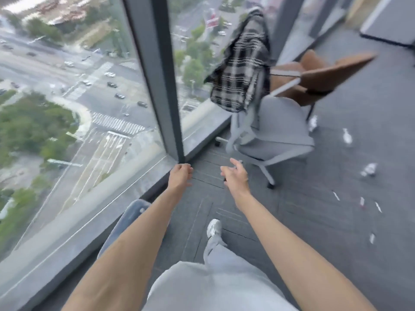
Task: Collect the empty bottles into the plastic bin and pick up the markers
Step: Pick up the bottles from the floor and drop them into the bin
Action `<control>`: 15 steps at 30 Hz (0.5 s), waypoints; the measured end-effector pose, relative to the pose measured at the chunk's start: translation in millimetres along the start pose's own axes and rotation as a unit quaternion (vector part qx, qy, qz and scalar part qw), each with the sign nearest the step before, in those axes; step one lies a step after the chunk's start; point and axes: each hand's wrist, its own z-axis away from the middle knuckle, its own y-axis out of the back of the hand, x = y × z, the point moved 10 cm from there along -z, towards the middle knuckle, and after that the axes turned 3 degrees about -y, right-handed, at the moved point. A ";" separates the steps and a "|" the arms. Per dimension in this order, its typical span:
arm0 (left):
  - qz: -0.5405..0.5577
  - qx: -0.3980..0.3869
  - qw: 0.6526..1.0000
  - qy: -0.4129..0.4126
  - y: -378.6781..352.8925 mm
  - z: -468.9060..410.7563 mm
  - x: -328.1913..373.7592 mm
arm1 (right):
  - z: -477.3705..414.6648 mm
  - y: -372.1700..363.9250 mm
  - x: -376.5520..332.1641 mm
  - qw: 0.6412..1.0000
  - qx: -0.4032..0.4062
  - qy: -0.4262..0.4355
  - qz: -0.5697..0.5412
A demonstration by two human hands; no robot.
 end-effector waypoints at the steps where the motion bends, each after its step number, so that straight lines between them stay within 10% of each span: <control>1: -0.023 -0.028 0.999 -0.006 -30.9 5.1 2.0 | 2.6 29.4 8.8 0.999 0.032 -0.010 -0.024; 15: -0.195 -0.336 0.919 -0.070 -464.5 158.6 -33.5 | 57.4 424.2 130.0 0.908 0.354 -0.051 -0.219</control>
